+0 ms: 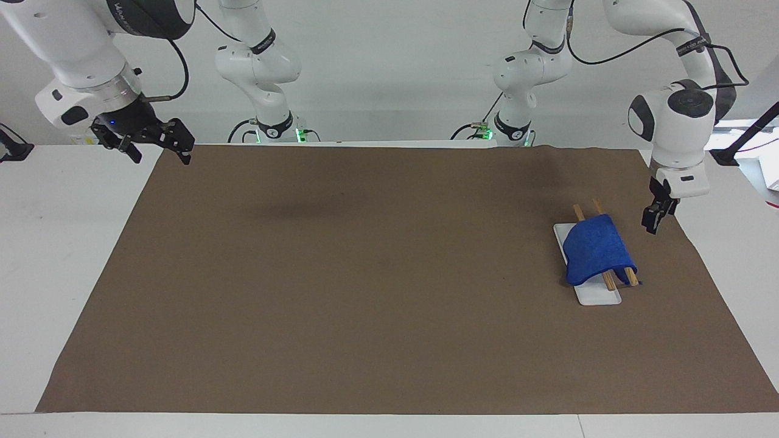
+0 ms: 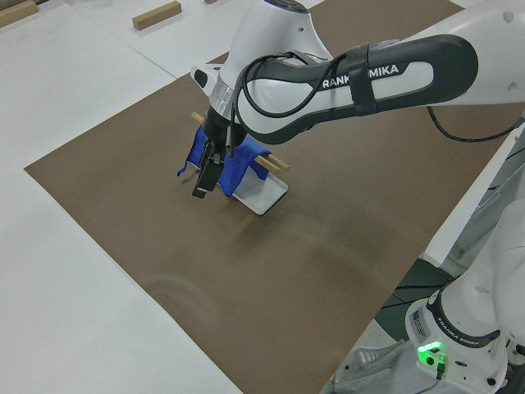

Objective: Right arm passes towel to left arm to hang

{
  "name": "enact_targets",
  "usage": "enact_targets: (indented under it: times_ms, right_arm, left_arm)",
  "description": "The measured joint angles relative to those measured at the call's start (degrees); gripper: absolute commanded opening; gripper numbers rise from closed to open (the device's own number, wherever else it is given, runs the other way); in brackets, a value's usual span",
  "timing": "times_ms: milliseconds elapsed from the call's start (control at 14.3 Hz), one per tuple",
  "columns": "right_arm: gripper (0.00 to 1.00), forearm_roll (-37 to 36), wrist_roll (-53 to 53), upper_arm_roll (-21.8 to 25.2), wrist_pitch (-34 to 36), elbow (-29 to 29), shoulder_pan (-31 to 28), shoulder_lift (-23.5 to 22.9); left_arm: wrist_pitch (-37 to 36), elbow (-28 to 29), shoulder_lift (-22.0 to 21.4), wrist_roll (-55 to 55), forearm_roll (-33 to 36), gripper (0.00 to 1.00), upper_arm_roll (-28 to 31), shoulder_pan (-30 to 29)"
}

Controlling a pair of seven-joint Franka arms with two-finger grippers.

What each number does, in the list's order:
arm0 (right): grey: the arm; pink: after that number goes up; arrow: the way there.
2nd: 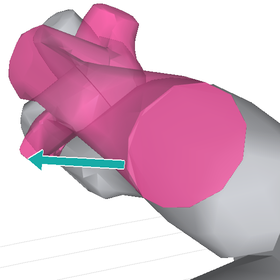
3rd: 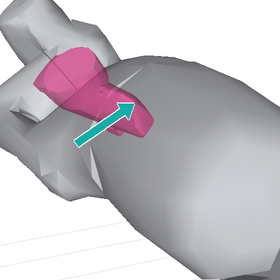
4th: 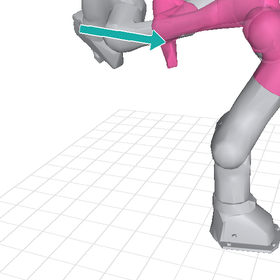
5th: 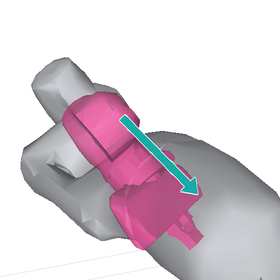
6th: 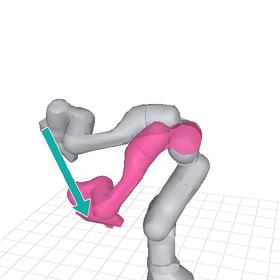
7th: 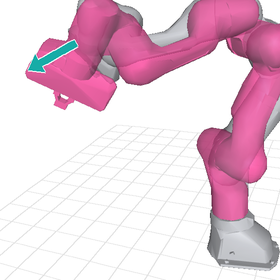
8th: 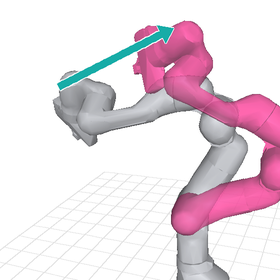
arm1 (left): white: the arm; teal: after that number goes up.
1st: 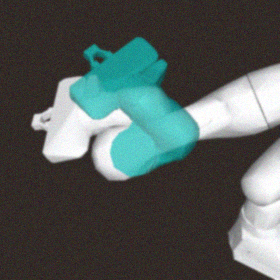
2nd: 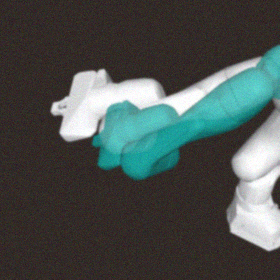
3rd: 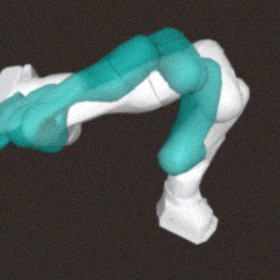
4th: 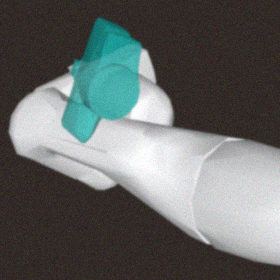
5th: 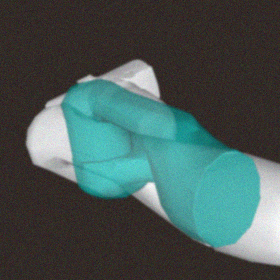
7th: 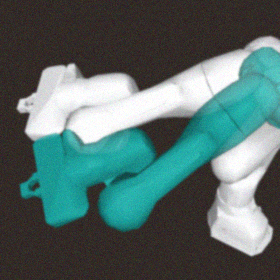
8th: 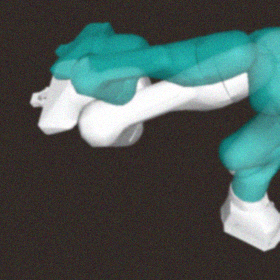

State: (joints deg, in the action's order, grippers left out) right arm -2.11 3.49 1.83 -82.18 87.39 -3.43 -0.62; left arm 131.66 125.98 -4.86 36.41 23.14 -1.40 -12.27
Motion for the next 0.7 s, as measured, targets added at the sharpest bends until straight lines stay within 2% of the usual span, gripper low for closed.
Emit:
enact_targets:
  times_ms: [140, 419, 558, 698]
  right_arm:
    - [1.0, 0.0, 0.0, -0.19, 0.09, 0.04, 0.09, 0.01]
    - [1.0, 0.0, 0.0, -0.25, 0.11, 0.06, 0.07, 0.02]
    - [1.0, 0.0, 0.0, -0.25, 0.12, 0.07, 0.07, 0.02]
    - [1.0, 0.0, 0.0, -0.25, 0.12, 0.07, 0.07, 0.02]
  left_arm:
    - [-12.27, -6.66, -0.62, -5.96, -4.91, 1.0, -0.66, 1.24]
    - [-42.44, -24.01, -1.75, -19.35, -16.11, 1.0, -1.17, 5.9]
    - [-51.88, -31.43, -1.59, -23.14, -19.68, 1.0, -1.34, 8.46]
    - [-55.98, -36.47, -0.33, -27.38, -21.5, 1.0, -1.45, 11.26]
